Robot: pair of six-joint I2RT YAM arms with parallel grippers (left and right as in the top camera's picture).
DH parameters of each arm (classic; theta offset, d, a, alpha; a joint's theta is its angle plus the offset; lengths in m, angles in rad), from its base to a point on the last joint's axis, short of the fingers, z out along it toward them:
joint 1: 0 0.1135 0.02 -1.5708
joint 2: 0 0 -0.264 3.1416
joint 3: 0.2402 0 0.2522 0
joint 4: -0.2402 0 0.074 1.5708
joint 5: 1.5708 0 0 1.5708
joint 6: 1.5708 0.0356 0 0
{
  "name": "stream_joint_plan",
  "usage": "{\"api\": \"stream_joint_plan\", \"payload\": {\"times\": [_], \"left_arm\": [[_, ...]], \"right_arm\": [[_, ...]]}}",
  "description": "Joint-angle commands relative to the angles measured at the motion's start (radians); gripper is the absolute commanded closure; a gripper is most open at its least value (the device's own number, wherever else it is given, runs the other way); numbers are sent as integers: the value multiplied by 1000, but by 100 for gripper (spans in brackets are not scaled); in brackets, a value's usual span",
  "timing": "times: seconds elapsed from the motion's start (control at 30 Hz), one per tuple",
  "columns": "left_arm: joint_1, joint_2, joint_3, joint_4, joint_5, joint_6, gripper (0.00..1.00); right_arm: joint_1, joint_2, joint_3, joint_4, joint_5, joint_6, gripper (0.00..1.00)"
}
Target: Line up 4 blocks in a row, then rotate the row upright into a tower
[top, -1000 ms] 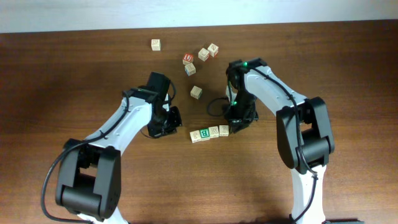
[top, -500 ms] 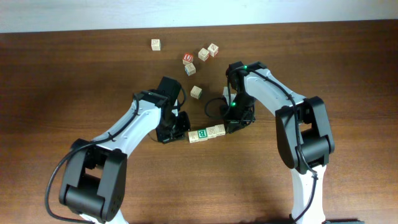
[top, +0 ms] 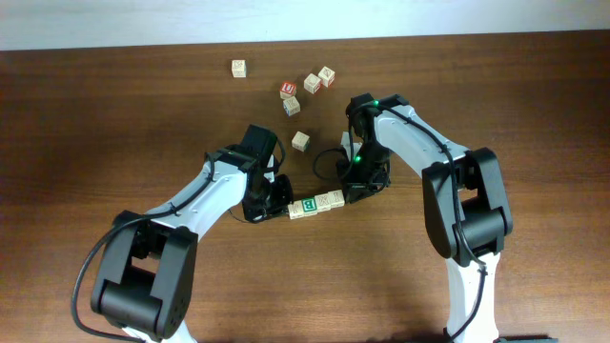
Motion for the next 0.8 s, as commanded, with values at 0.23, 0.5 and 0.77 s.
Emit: {"api": "stream_joint_plan", "payload": {"times": [0.23, 0.5, 0.77], "left_arm": [[0, 4, -40, 64, 0, -6, 91], [1, 4, -40, 98, 1, 16, 92], [1, 4, -39, 114, 10, 71, 87]], "right_arm": [[15, -12, -5, -7, -24, -7, 88], [62, -12, -5, -10, -24, -7, 88], [62, -12, -5, -27, -24, -7, 88]]}}
